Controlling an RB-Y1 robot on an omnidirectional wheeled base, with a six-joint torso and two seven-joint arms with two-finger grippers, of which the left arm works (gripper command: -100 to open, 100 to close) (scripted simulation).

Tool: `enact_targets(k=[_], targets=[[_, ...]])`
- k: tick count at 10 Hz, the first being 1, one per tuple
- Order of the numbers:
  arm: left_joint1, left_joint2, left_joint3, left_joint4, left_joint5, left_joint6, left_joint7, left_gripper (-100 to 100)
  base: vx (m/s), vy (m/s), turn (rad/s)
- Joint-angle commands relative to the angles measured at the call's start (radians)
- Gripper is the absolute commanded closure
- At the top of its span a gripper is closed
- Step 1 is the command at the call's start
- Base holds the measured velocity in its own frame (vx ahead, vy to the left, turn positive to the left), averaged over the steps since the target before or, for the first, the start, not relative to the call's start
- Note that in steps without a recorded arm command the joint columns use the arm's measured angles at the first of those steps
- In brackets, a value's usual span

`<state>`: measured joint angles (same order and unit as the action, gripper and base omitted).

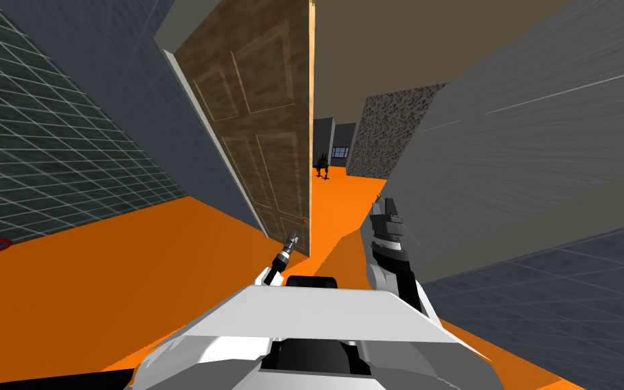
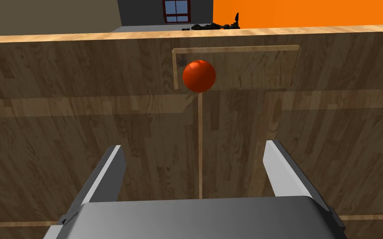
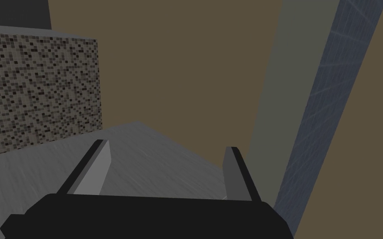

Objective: Push the door open

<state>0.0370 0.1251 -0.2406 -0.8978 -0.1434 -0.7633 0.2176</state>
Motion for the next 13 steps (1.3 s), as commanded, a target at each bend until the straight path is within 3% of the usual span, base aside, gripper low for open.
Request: enact_targets(k=[1,9,10,13], targets=[[-0.002,-0.003,0.002,0.005,0.001,-0.002,-0.003,-100,0.16,-0.029,-0.028],[-0.012,-0.02,0.017,0.033,0.009,-0.007,-0.019,-100,0.169,-0.055,-0.024],[-0.012,-0.02,0.017,0.033,0.009,-0.007,-0.019,100,-0.013,-0.003,-0.002],[-0.012,-0.02,0.017,0.033,0.009,-0.007,-0.019,100,-0.015,0.002,-0.003]])
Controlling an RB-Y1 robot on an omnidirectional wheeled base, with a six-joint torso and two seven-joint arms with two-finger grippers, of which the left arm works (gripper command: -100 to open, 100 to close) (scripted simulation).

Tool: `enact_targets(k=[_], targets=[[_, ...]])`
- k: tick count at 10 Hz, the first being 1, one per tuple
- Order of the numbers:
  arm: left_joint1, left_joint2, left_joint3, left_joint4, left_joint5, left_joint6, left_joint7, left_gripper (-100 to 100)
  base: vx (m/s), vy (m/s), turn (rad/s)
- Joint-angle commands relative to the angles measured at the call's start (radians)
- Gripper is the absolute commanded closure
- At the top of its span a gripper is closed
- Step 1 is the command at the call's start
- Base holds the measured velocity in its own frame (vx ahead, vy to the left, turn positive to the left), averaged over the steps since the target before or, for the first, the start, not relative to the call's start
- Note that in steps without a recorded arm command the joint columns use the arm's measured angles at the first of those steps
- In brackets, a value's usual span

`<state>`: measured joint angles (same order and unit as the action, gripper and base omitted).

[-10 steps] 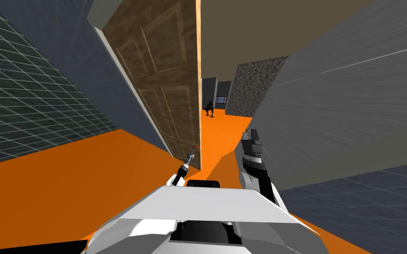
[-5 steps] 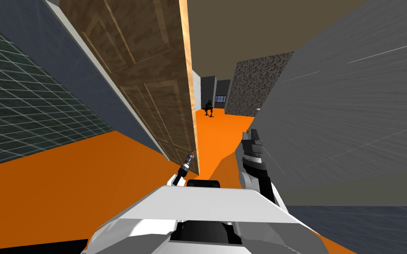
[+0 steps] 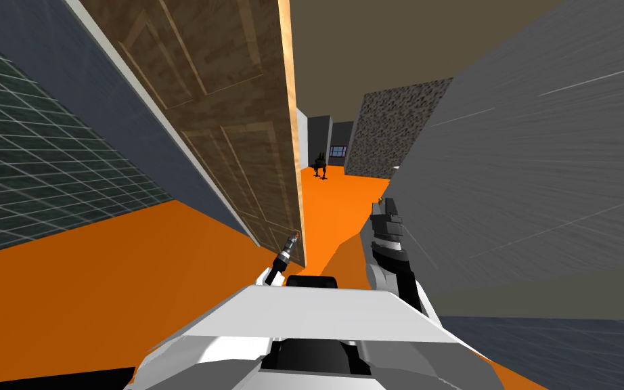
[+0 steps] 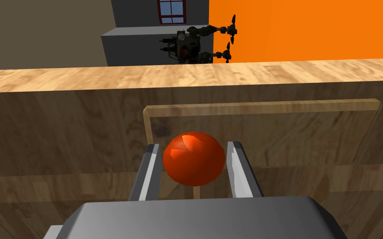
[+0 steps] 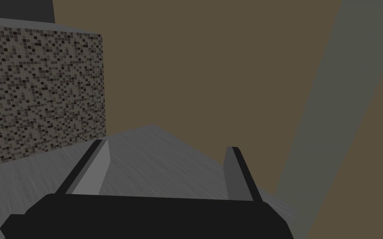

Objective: Push the door open

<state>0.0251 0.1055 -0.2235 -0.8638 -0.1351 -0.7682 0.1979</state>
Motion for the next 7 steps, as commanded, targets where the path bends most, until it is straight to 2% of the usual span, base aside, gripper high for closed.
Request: enact_targets(k=[1,2,3,7], targets=[[0.0,0.0,0.0,-0.001,0.0,-0.002,0.0,100,-0.005,0.001,0.003],[0.0,0.0,0.0,-0.001,0.0,-0.002,0.0,100,0.0,0.0,0.0],[-0.001,0.001,0.013,0.004,0.006,0.001,-0.006,100,0.071,-0.03,0.027],[-0.006,0.001,0.037,0.011,0.018,0.002,-0.017,100,0.144,-0.066,0.022]])
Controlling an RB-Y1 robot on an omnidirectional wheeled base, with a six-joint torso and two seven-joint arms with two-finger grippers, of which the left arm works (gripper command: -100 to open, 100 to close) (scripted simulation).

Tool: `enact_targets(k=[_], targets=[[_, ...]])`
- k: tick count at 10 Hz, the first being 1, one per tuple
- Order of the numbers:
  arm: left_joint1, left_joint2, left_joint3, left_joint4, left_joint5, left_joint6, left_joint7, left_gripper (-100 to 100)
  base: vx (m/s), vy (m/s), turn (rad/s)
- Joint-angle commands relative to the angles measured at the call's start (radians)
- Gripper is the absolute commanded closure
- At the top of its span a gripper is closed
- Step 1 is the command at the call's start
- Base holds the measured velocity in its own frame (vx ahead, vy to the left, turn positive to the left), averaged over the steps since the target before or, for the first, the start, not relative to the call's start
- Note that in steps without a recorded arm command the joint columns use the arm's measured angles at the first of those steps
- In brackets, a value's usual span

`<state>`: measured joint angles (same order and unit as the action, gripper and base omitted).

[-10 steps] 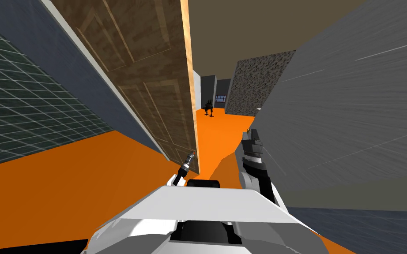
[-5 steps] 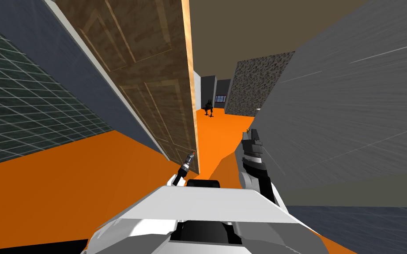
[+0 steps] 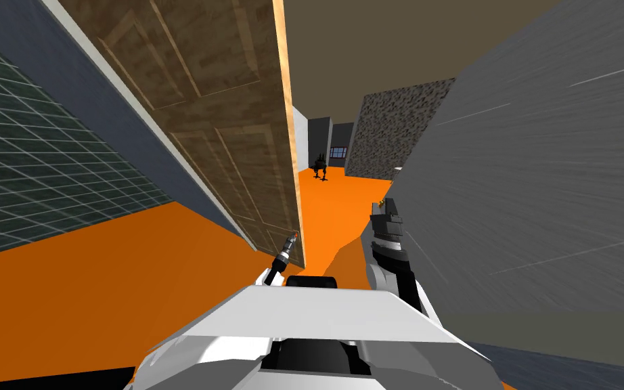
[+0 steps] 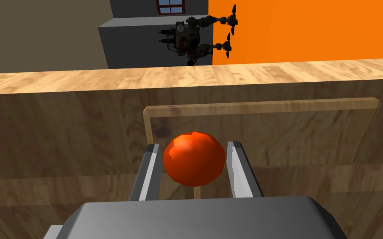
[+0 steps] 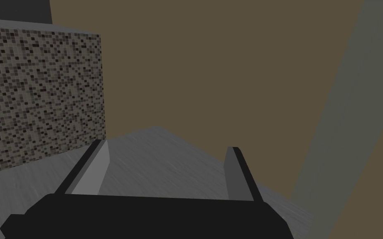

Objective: Push the door open

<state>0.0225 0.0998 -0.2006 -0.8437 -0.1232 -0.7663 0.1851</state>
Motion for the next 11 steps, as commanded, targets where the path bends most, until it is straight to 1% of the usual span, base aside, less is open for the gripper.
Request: enact_targets(k=[1,3,4,6,7,11], targets=[[-0.006,0.006,0.025,-0.006,0.011,0.001,-0.009,100,0.184,-0.087,0.051],[-0.011,0.006,0.048,0.0,0.022,0.002,-0.02,100,0.19,-0.099,0.037],[-0.012,0.005,0.055,0.002,0.025,0.002,-0.023,100,0.159,-0.097,0.048],[-0.017,0.004,0.082,0.01,0.038,0.004,-0.036,100,0.154,-0.084,0.061],[-0.019,0.004,0.089,0.012,0.041,0.004,-0.039,100,0.148,-0.101,0.037],[-0.03,-0.002,0.146,0.028,0.068,0.007,-0.066,100,0.18,-0.126,0.088]])
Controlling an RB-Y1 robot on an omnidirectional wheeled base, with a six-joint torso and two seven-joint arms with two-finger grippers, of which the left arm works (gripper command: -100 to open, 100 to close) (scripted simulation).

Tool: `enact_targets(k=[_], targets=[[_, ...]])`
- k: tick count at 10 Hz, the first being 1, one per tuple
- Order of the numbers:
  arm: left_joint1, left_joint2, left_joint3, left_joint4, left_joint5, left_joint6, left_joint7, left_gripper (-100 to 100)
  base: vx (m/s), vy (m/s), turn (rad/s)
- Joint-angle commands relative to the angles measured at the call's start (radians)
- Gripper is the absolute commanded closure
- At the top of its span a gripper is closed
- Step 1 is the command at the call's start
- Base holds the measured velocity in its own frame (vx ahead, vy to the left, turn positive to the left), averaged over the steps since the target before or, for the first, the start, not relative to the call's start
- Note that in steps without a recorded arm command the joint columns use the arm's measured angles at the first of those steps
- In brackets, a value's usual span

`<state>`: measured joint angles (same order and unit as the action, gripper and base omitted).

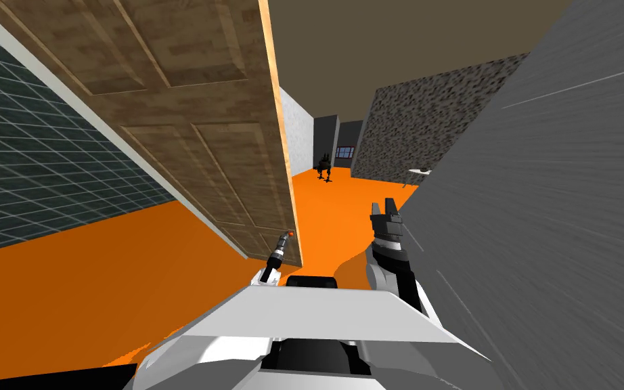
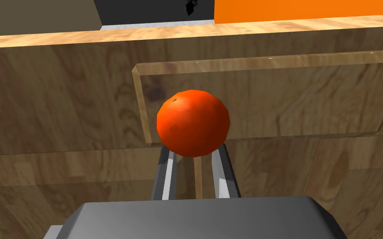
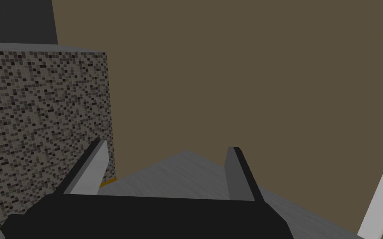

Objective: Push the door open

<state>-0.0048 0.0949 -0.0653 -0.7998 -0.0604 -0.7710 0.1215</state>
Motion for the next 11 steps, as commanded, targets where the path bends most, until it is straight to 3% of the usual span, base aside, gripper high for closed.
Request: enact_targets(k=[1,2,9,11], targets=[[-0.006,0.001,0.025,-0.012,0.012,0.012,-0.009,100,0.193,-0.083,0.069],[0.001,0.0,0.011,-0.014,0.006,0.011,-0.002,-100,-0.048,-0.05,0.043],[0.012,-0.007,-0.003,-0.035,0.001,0.018,0.009,-100,-0.202,-0.021,0.021],[0.009,-0.006,0.001,-0.027,0.002,0.013,0.005,-100,-0.009,-0.01,-0.011]])
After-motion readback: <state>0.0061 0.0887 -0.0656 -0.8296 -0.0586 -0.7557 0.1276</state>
